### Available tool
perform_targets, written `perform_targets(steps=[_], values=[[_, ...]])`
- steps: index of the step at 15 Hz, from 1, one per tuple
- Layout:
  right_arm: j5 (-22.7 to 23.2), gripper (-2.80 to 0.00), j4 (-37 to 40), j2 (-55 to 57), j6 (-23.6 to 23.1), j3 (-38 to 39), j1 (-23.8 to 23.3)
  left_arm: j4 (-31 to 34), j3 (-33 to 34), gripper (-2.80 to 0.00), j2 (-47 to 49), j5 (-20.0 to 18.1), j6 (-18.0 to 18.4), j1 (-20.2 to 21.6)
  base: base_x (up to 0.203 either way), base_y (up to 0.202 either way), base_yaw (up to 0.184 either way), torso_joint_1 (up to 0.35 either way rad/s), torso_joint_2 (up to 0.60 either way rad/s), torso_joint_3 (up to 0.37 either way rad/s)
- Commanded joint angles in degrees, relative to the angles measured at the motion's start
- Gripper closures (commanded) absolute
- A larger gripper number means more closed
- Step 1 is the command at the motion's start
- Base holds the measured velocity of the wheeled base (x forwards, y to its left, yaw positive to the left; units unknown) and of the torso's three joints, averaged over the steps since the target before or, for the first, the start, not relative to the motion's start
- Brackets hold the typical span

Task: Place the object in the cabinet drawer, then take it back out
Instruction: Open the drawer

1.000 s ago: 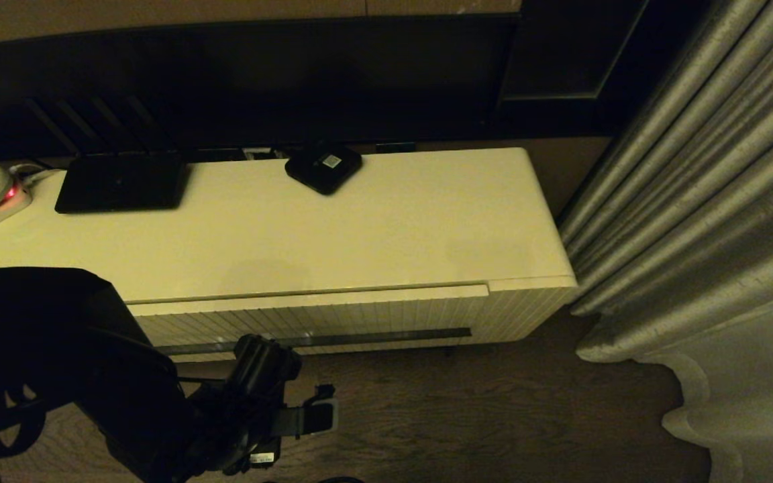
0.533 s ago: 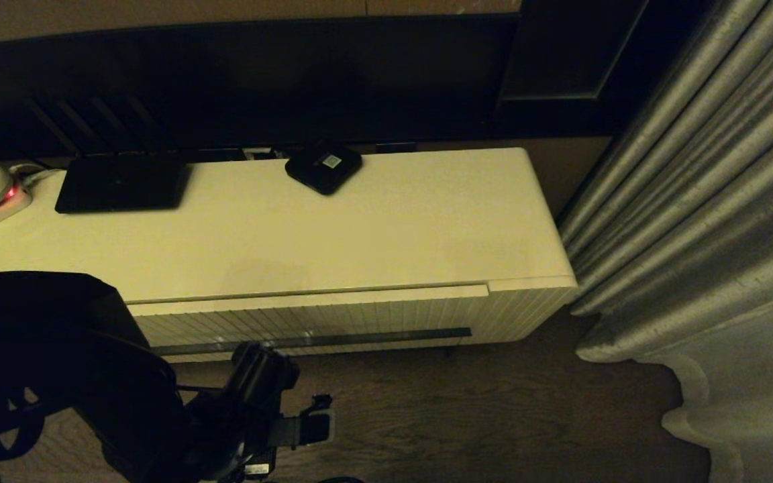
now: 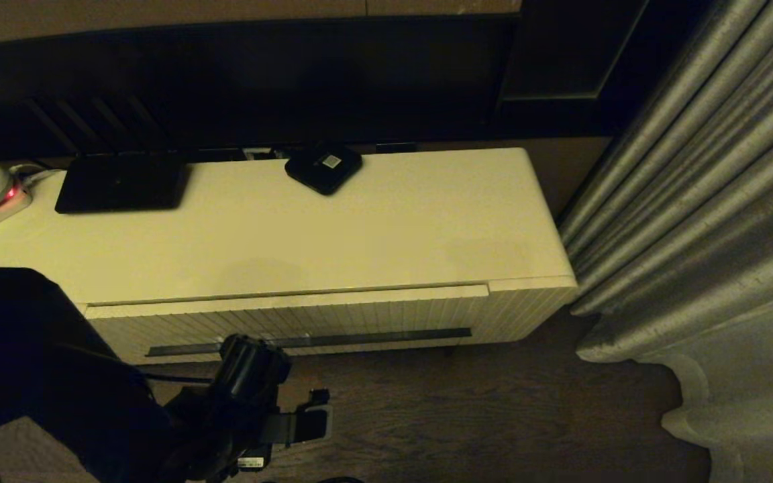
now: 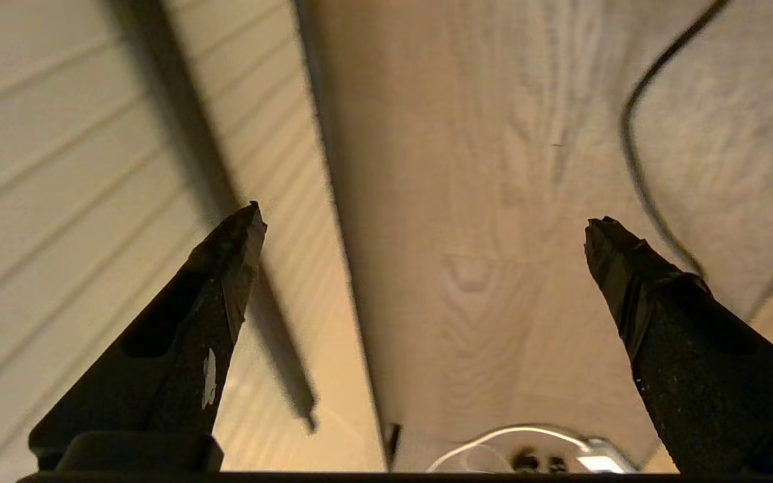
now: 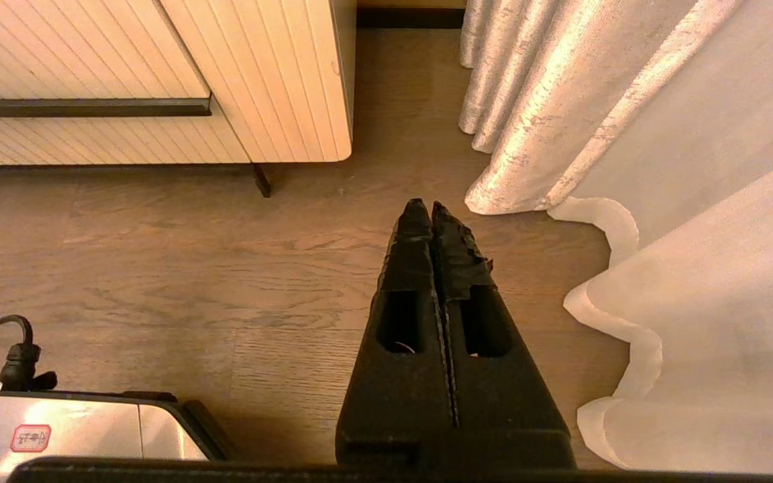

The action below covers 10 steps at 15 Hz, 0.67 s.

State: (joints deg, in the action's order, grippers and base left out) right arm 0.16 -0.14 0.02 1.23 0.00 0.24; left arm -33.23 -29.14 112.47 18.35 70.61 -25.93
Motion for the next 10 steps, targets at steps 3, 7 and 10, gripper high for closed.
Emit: perform_targets(steps=[3, 7, 10], values=[[0.0, 0.00, 0.0, 0.0, 0.0, 0.1, 0.0, -0.2, -0.8, -2.80, -1.3, 0.3, 0.5, 0.2, 0.000, 0.000, 0.000, 0.000, 0.00, 0.000], [0.0, 0.00, 0.0, 0.0, 0.0, 0.1, 0.0, -0.1, -2.8, -2.80, 0.9, 0.3, 0.5, 0.2, 0.000, 0.000, 0.000, 0.000, 0.00, 0.000], [0.0, 0.00, 0.0, 0.0, 0.0, 0.1, 0.0, 1.1, -3.6, -2.80, 1.7, 0.3, 0.5, 0.2, 0.000, 0.000, 0.000, 0.000, 0.00, 0.000]])
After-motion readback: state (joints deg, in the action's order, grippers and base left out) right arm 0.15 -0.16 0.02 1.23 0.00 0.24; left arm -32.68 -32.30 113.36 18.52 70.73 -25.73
